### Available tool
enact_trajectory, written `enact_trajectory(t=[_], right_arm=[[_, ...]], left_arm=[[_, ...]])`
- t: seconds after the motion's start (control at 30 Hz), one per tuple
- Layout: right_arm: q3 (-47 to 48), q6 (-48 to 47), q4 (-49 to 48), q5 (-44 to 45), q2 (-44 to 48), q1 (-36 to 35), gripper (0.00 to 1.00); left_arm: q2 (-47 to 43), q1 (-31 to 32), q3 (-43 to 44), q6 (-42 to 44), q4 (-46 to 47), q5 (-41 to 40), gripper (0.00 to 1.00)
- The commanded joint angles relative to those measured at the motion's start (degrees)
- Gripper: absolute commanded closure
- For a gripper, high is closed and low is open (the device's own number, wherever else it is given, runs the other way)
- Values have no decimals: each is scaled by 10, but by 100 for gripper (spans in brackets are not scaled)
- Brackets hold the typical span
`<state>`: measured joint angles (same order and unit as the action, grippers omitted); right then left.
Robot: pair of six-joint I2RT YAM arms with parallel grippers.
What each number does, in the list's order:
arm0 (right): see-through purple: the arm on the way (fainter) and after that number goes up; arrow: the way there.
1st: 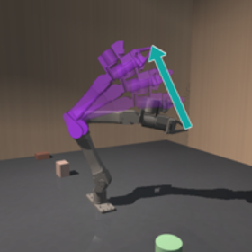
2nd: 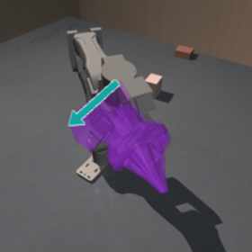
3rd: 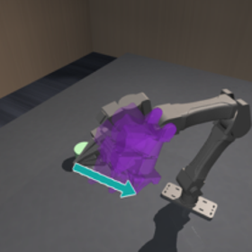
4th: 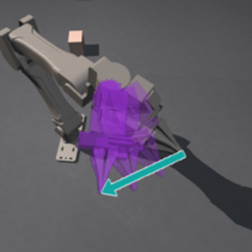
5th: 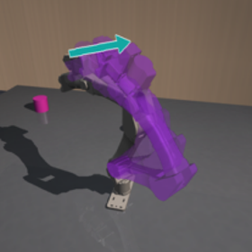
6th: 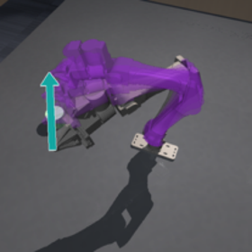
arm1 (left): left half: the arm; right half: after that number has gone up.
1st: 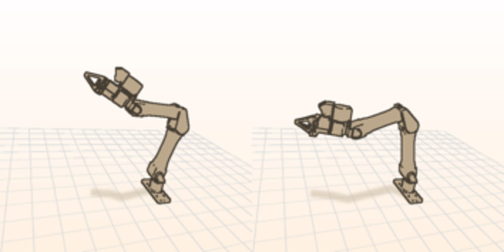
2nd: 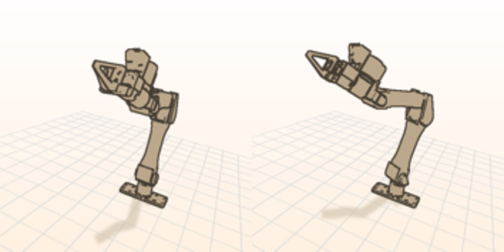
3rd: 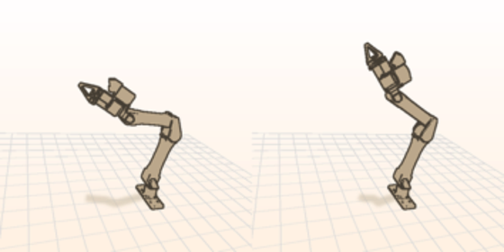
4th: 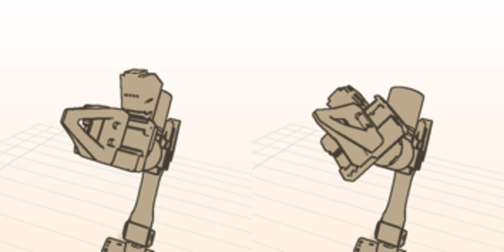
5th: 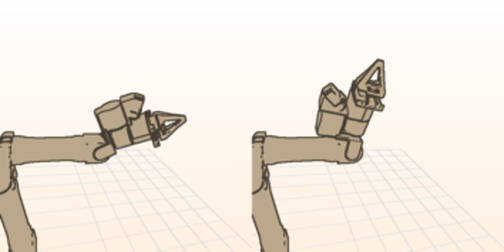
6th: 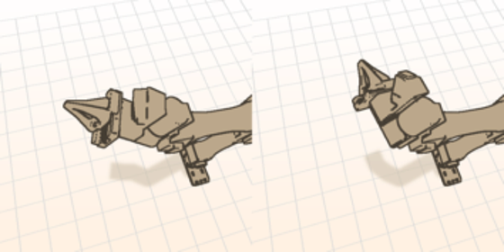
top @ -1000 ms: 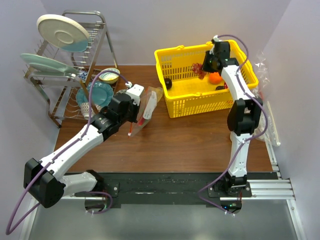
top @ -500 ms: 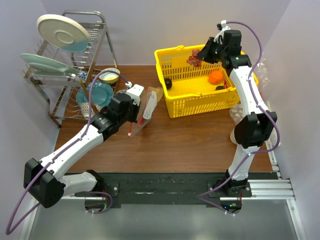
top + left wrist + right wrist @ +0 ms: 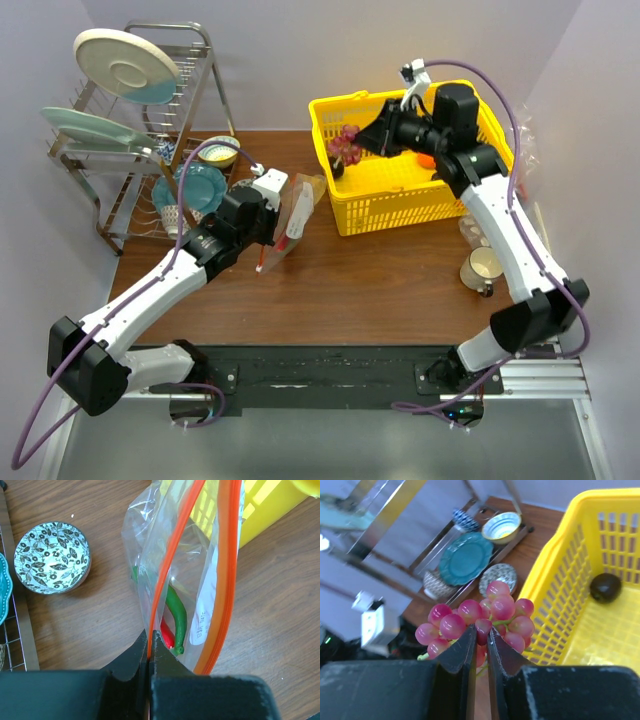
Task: Place the food in the zip-top bag and seal the zipper
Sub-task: Place the fake fruit in the zipper food storage bag.
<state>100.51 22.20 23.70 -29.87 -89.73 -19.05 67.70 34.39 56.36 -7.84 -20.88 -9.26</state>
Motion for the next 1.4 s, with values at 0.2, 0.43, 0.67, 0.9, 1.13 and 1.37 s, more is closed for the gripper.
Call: enact_trajectory(t=[0.2,0.43,0.67,0.9,1.13,1.37], right_arm=[[-173,38,-89,-106,143,-53,89],[-243,56,-107,-135,184,-85,89],[-262,53,-117,-161,195,-121,91],[-263,61,-128,-169,204,-126,92],[-269,83,-163,-182,200,-133,93],[-295,100,-199,-201,192,-149,94]], left_arm=[[-6,-5,6,5,12,4,100],[-4,-4,3,6,12,6,100],[-4,-5,4,7,11,2,100],[-5,-5,4,7,11,3,100],[-5,-5,4,7,10,2,100],[-7,-5,7,8,10,9,100]])
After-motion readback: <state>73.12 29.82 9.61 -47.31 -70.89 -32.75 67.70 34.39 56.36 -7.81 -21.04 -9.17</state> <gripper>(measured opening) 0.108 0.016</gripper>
